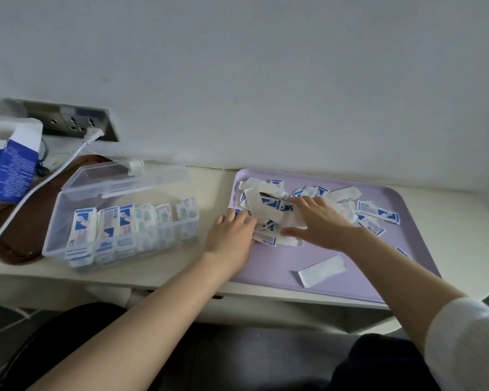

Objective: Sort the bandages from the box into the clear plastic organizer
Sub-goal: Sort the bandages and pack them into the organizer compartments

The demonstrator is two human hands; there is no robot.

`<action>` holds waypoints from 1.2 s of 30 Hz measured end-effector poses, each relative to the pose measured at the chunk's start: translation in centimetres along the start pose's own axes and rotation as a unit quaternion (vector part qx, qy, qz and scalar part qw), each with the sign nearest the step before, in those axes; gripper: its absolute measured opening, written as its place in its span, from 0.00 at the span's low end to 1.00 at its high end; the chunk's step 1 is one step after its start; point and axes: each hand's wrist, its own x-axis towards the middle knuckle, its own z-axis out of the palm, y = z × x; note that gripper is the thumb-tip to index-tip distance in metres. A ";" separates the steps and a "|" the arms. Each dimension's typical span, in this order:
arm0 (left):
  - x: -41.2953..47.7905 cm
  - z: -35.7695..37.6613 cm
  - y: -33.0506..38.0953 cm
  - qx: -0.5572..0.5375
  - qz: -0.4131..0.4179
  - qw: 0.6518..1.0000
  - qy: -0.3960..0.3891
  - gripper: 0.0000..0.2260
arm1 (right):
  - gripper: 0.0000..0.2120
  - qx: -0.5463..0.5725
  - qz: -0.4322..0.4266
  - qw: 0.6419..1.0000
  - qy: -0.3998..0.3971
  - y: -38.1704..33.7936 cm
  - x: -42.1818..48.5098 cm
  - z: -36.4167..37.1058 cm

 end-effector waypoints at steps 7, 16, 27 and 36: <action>0.0 -0.3 1.8 -0.034 0.016 0.999 -0.014 0.19 | 0.28 0.000 -0.014 1.000 -0.005 -1.2 0.4 -1.0; -0.7 -1.8 1.5 -0.144 0.037 0.985 -0.085 0.19 | 0.20 0.182 0.036 0.983 0.010 -3.3 2.5 -1.2; -1.9 -1.8 1.0 -0.236 0.009 0.971 -0.043 0.14 | 0.22 0.184 0.023 0.983 0.000 -4.5 2.6 0.0; -1.9 -0.9 0.9 -0.179 0.008 0.984 -0.013 0.22 | 0.16 0.250 0.092 0.955 0.132 -3.4 1.9 -1.6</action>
